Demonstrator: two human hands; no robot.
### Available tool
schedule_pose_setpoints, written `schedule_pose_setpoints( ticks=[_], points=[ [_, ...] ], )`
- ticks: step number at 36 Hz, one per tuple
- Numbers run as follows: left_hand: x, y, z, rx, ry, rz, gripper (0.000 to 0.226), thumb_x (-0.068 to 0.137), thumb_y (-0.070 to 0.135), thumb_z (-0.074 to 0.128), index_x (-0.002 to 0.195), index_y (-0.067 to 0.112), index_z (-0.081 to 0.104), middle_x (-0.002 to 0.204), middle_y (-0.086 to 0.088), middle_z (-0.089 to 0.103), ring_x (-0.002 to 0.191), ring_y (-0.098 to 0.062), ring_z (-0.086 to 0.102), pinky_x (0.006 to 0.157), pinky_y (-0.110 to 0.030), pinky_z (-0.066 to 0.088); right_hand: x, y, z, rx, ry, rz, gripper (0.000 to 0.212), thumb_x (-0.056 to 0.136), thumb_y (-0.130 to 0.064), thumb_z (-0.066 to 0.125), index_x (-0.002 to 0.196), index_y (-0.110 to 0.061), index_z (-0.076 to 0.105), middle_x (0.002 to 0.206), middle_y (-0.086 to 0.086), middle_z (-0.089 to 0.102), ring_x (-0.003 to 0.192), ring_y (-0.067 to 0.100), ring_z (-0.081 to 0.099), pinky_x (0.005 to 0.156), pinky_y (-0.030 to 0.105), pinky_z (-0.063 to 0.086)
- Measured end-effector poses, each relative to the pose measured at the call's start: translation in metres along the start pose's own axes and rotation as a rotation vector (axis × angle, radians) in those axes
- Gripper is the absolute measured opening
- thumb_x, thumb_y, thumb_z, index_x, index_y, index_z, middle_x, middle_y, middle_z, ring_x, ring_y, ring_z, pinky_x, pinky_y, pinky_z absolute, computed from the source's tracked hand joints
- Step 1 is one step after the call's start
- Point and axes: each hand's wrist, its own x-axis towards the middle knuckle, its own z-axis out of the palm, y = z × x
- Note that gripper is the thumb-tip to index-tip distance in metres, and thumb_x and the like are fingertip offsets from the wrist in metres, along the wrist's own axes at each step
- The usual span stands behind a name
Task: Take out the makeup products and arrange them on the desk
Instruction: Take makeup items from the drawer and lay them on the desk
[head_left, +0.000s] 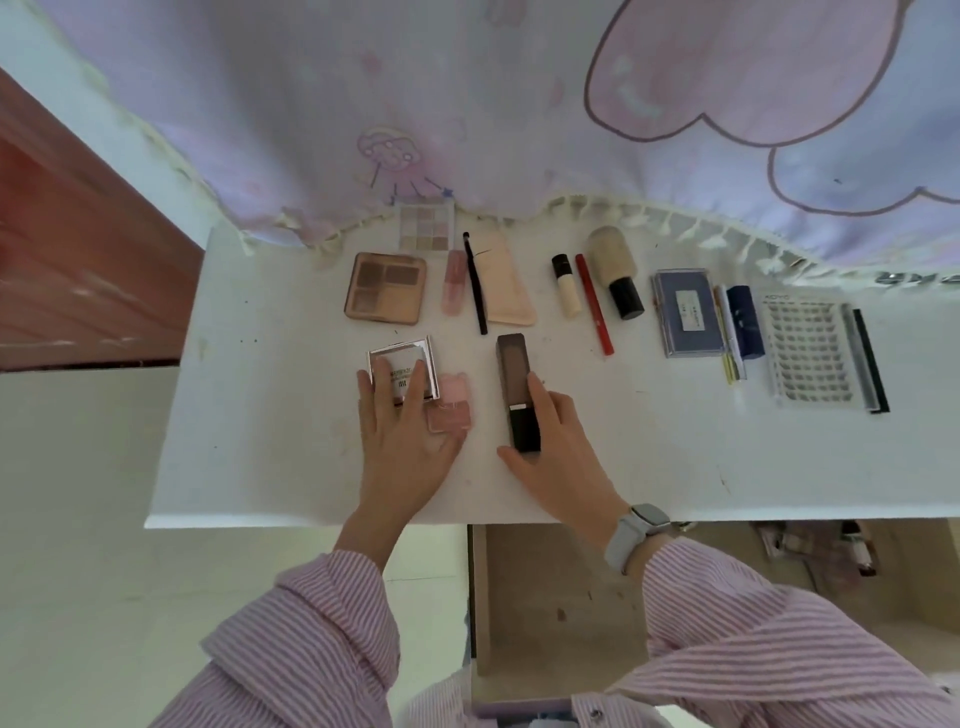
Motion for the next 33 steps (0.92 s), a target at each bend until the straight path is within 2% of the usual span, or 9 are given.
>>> schedule_pose_setpoints(
  ticks=[5,11,16,20,22,25,27,29,33],
  points=[
    [0.008,-0.010,0.000,0.121,-0.057,0.090,0.078,0.085,0.045,0.059,0.147,0.025,0.016,0.156,-0.014,0.002,0.143,-0.029,-0.006,0.114,-0.046,0.004,0.000,-0.003,0.003,0.006,-0.019,-0.008,0.081,0.089,-0.028,0.058,0.148,-0.023,0.002,0.140,0.003,0.024,0.121,0.019,0.040,0.102,0.031,0.042],
    [0.026,-0.014,0.003,0.219,-0.060,0.180,0.072,0.083,0.065,0.026,0.143,0.031,0.005,0.156,-0.012,0.007,0.142,-0.023,-0.004,0.112,-0.046,0.004,0.013,-0.011,0.009,0.016,0.041,-0.005,0.078,0.090,-0.026,0.057,0.148,-0.020,0.005,0.139,0.004,0.026,0.122,0.019,0.040,0.102,0.028,0.039],
    [0.031,-0.011,0.007,0.285,-0.048,0.185,0.071,0.086,0.063,0.024,0.147,0.030,0.009,0.156,-0.011,0.009,0.141,-0.022,-0.005,0.109,-0.054,0.001,0.020,-0.009,0.008,0.007,0.045,-0.018,0.080,0.089,-0.028,0.058,0.148,-0.021,0.004,0.140,0.005,0.026,0.123,0.020,0.039,0.103,0.031,0.039],
    [0.018,0.003,0.006,0.256,-0.014,0.185,0.067,0.088,0.056,0.027,0.146,0.028,0.010,0.156,-0.011,0.011,0.143,-0.030,0.003,0.109,-0.057,0.002,0.012,-0.005,0.003,0.030,0.041,-0.036,0.077,0.089,-0.032,0.056,0.147,-0.023,0.007,0.138,0.003,0.027,0.118,0.018,0.042,0.101,0.032,0.041],
    [0.005,0.011,0.007,0.231,0.044,0.175,0.066,0.087,0.049,0.037,0.144,0.025,0.015,0.154,-0.013,0.019,0.142,-0.034,0.011,0.109,-0.056,0.006,0.001,0.001,-0.001,0.021,0.062,-0.042,0.066,0.092,-0.032,0.051,0.146,-0.021,0.014,0.138,0.002,0.030,0.113,0.015,0.044,0.097,0.031,0.044],
    [-0.022,0.028,0.011,0.157,0.187,0.206,0.061,0.084,0.032,0.058,0.137,0.016,0.032,0.142,-0.018,0.039,0.133,-0.035,0.031,0.106,-0.051,0.025,-0.026,0.018,-0.007,0.021,0.130,-0.065,0.047,0.095,-0.024,0.046,0.139,-0.020,0.032,0.131,-0.001,0.039,0.103,0.007,0.048,0.093,0.023,0.047],
    [-0.045,0.043,0.016,0.080,0.236,0.271,0.052,0.083,0.027,0.059,0.129,0.015,0.039,0.131,-0.016,0.050,0.123,-0.029,0.040,0.100,-0.043,0.035,-0.048,0.035,-0.012,0.032,0.167,-0.097,0.036,0.095,-0.017,0.046,0.130,-0.017,0.045,0.124,-0.001,0.048,0.095,0.003,0.049,0.087,0.017,0.046],
    [-0.068,0.060,0.025,-0.008,0.199,0.324,0.042,0.085,0.028,0.053,0.124,0.017,0.044,0.124,-0.012,0.054,0.117,-0.024,0.043,0.098,-0.037,0.036,-0.071,0.057,-0.018,0.037,0.188,-0.092,0.029,0.095,-0.012,0.046,0.123,-0.014,0.052,0.114,-0.002,0.054,0.089,0.003,0.051,0.081,0.016,0.045],
    [-0.115,0.092,0.055,-0.086,0.006,0.410,0.034,0.087,0.027,0.047,0.119,0.019,0.048,0.119,-0.005,0.058,0.112,-0.017,0.047,0.099,-0.033,0.039,-0.116,0.111,-0.030,0.014,0.160,0.024,0.026,0.091,-0.005,0.049,0.116,-0.011,0.057,0.105,-0.003,0.056,0.090,0.012,0.055,0.081,0.025,0.045]
  ],
)
